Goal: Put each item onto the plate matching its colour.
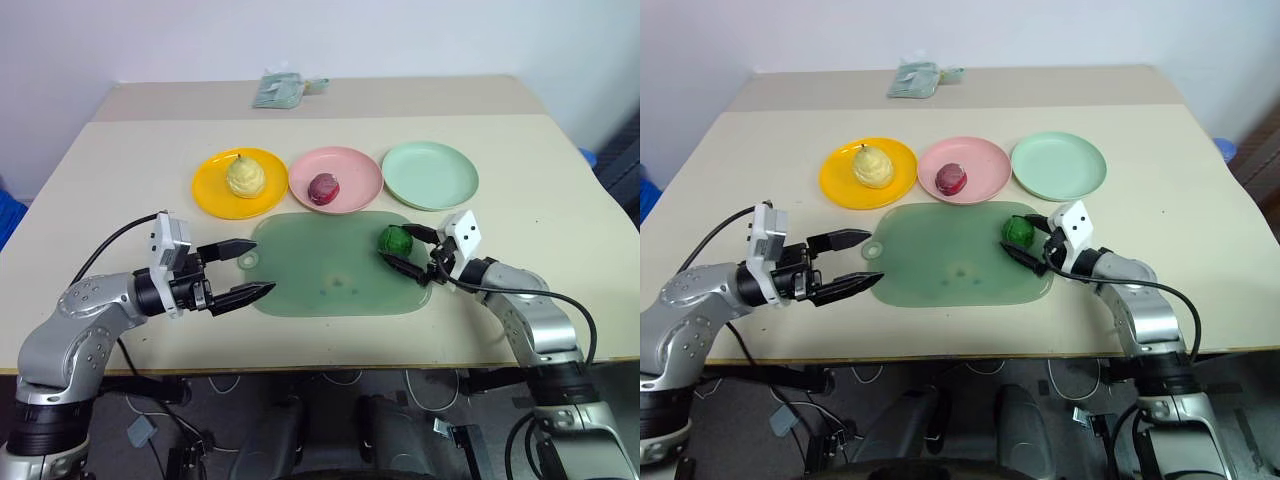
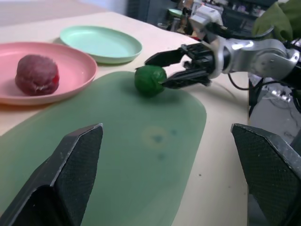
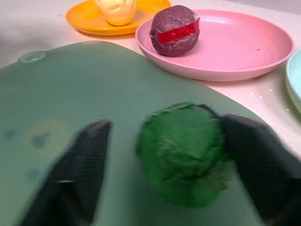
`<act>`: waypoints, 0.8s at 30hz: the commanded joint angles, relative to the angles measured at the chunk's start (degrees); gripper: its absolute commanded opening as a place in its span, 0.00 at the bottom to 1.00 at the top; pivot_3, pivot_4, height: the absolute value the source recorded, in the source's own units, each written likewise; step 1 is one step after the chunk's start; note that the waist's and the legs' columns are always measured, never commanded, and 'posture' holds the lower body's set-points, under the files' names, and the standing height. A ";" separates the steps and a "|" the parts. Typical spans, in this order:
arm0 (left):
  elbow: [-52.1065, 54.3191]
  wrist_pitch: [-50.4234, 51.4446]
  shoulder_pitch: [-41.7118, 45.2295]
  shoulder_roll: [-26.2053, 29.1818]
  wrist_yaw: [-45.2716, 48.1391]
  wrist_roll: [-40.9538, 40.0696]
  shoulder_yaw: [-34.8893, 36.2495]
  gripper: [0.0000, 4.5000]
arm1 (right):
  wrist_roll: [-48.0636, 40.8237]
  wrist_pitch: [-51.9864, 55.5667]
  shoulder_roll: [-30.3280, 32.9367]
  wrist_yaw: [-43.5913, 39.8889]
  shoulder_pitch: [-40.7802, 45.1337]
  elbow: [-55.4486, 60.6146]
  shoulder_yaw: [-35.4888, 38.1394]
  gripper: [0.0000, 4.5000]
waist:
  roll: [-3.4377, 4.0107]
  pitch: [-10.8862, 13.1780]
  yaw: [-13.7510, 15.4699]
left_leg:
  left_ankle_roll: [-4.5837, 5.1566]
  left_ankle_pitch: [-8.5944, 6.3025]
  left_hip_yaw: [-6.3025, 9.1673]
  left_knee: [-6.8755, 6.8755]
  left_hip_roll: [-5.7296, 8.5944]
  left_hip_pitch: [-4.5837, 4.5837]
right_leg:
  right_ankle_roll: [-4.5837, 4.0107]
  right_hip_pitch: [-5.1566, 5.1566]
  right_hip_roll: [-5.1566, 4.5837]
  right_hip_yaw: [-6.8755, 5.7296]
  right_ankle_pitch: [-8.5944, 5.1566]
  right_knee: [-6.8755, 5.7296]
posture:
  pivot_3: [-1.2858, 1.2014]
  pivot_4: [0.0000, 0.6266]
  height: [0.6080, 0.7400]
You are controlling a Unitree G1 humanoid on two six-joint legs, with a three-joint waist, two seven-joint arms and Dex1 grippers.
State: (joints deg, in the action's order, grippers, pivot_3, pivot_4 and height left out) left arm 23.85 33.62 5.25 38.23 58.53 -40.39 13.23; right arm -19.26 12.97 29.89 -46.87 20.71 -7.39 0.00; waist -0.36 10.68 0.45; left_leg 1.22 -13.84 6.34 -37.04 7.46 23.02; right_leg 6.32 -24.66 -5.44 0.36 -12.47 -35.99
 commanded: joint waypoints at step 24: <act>11.39 -1.02 -4.88 -2.23 -13.88 -4.92 2.35 1.00 | 5.40 -17.40 -2.43 2.43 31.97 -32.34 4.31 0.28 | 0.07 0.02 -0.14 | -0.03 -0.01 -0.09 0.11 -0.04 -0.15 | -0.04 0.06 0.04 0.05 0.01 0.03 | 0.52 0.24 1.00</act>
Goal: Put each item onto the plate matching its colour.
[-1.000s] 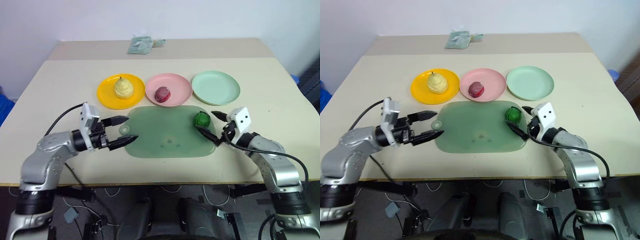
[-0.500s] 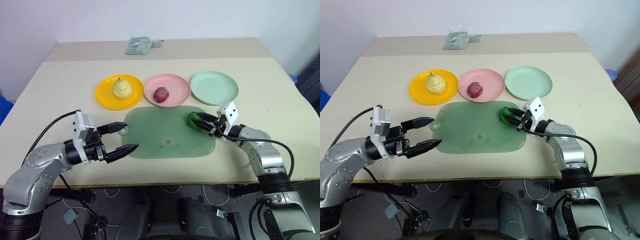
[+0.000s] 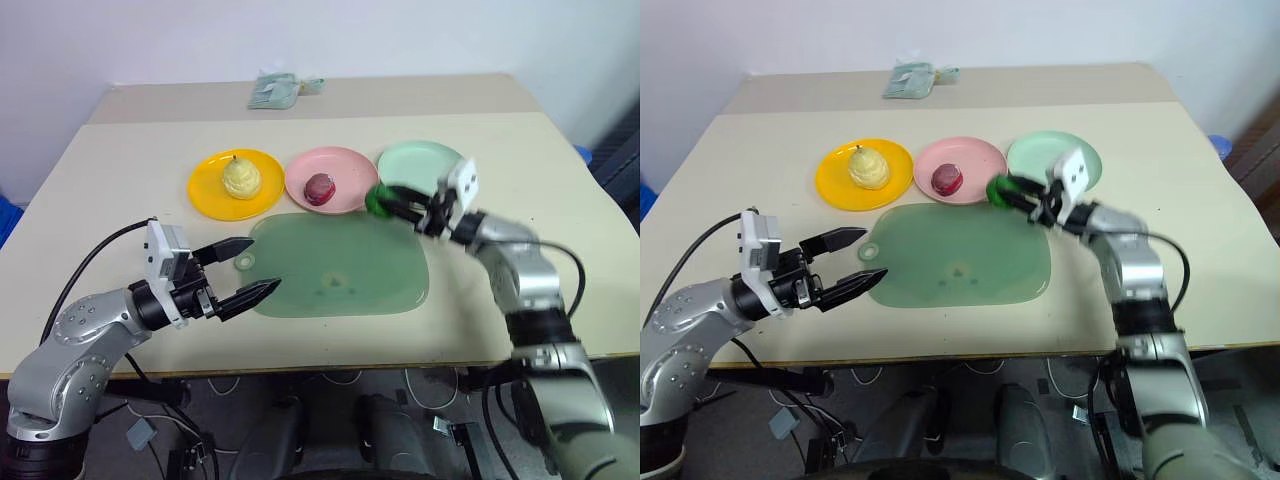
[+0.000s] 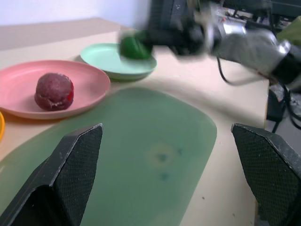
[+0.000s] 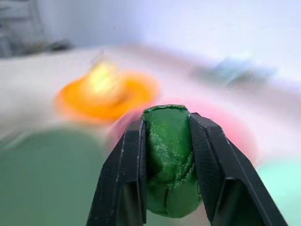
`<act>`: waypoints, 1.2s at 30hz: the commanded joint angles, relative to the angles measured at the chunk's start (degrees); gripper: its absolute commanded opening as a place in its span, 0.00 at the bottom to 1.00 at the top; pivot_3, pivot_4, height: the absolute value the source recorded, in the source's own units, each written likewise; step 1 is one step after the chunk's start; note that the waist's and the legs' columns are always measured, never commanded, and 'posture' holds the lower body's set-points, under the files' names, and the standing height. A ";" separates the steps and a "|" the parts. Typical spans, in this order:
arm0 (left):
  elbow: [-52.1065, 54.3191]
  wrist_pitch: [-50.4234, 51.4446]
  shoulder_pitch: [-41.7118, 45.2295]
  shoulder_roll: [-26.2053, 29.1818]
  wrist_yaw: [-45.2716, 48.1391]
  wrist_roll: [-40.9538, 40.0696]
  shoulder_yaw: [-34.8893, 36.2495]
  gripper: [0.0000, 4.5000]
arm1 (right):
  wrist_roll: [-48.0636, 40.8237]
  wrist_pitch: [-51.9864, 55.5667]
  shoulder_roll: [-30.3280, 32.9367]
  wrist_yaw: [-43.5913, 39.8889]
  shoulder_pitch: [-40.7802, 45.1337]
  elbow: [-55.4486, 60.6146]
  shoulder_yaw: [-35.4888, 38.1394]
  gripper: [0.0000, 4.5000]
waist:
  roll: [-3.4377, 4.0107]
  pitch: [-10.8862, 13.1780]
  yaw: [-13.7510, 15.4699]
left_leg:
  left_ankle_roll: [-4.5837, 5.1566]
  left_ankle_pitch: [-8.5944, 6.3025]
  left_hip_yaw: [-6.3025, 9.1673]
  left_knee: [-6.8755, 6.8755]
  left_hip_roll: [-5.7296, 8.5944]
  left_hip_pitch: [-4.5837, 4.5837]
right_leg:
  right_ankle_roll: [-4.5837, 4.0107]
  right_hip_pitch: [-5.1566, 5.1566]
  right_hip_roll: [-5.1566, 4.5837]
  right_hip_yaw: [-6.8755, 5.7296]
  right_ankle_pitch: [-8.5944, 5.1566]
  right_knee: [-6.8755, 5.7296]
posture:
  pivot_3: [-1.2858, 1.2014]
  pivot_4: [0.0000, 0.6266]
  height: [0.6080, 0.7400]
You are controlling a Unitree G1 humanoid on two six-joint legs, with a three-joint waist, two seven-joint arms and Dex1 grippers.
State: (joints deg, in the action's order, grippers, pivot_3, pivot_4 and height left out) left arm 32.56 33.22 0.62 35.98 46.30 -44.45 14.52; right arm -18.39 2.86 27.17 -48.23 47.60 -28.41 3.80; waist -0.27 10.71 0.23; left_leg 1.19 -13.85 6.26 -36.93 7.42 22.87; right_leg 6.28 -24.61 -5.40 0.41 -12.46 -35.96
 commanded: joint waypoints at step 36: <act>-3.10 -11.85 -7.55 -4.60 -10.87 13.03 -0.26 1.00 | -3.07 3.52 11.63 -7.76 -25.61 18.41 9.51 0.99 | 0.13 -0.04 -0.83 | 0.06 -0.03 -0.05 0.28 0.00 0.01 | 0.01 -0.04 0.02 0.19 0.00 0.20 | 0.52 0.24 1.00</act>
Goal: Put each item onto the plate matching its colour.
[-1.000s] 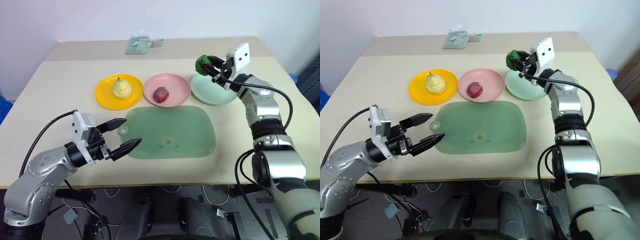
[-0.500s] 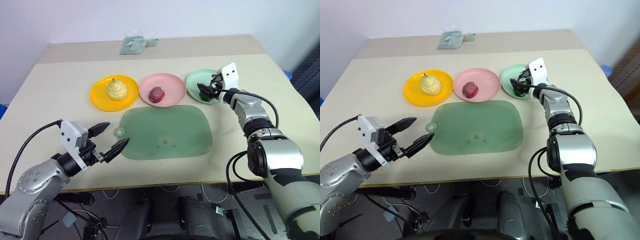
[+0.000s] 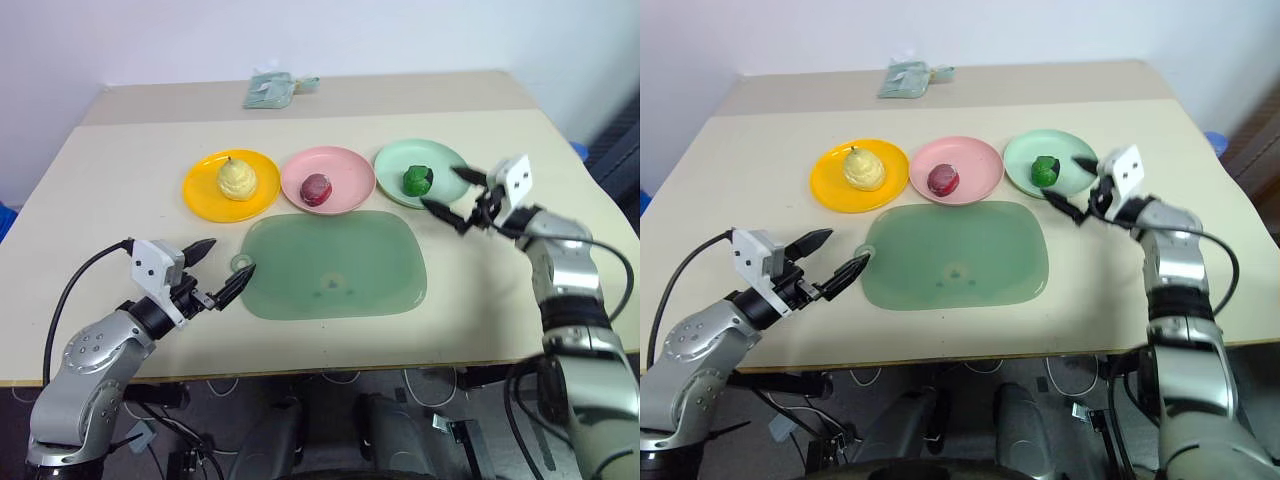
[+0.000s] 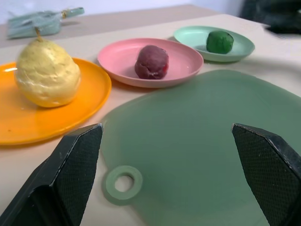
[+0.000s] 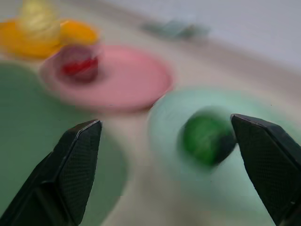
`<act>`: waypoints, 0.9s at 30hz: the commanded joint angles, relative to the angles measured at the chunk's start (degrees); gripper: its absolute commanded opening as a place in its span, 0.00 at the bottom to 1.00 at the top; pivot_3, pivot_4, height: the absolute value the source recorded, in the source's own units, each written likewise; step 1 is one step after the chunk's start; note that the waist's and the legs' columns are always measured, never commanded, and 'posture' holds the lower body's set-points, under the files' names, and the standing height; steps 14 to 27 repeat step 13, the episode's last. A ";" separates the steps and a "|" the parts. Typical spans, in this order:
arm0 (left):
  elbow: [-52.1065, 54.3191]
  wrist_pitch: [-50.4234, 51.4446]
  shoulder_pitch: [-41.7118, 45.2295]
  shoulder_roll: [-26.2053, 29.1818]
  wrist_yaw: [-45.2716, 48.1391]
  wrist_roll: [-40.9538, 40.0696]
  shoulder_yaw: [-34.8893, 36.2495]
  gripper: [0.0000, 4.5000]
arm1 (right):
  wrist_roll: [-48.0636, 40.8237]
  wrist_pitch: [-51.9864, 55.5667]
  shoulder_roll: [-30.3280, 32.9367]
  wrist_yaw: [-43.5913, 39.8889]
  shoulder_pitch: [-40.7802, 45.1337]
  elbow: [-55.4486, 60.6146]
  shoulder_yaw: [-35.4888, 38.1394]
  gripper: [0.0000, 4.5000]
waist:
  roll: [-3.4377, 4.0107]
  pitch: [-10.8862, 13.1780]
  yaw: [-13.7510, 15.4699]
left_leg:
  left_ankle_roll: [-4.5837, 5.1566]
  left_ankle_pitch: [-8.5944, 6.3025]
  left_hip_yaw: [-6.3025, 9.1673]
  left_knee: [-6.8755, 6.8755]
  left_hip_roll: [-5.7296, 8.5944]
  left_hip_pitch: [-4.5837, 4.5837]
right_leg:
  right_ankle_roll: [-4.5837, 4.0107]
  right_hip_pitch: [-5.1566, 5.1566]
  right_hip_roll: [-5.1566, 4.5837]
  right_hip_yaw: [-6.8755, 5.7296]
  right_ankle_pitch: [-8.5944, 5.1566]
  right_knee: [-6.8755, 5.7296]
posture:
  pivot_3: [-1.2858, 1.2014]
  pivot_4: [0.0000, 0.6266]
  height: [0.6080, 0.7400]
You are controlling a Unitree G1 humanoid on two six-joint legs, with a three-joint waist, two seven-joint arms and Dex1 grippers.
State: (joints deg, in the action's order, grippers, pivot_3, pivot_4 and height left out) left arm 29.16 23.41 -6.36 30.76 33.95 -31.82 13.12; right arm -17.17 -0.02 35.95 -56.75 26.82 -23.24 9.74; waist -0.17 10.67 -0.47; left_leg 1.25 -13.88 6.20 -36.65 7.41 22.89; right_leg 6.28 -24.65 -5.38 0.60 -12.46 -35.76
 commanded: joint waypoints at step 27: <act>-4.33 -4.81 -0.20 0.38 4.29 1.26 0.18 1.00 | -9.25 15.96 2.66 11.15 -29.41 33.05 15.29 0.99 | 0.12 -0.08 1.18 | -0.12 -0.10 -0.15 -0.09 -0.09 -0.10 | -0.17 0.17 0.03 0.08 -0.13 0.22 | 0.52 0.24 1.00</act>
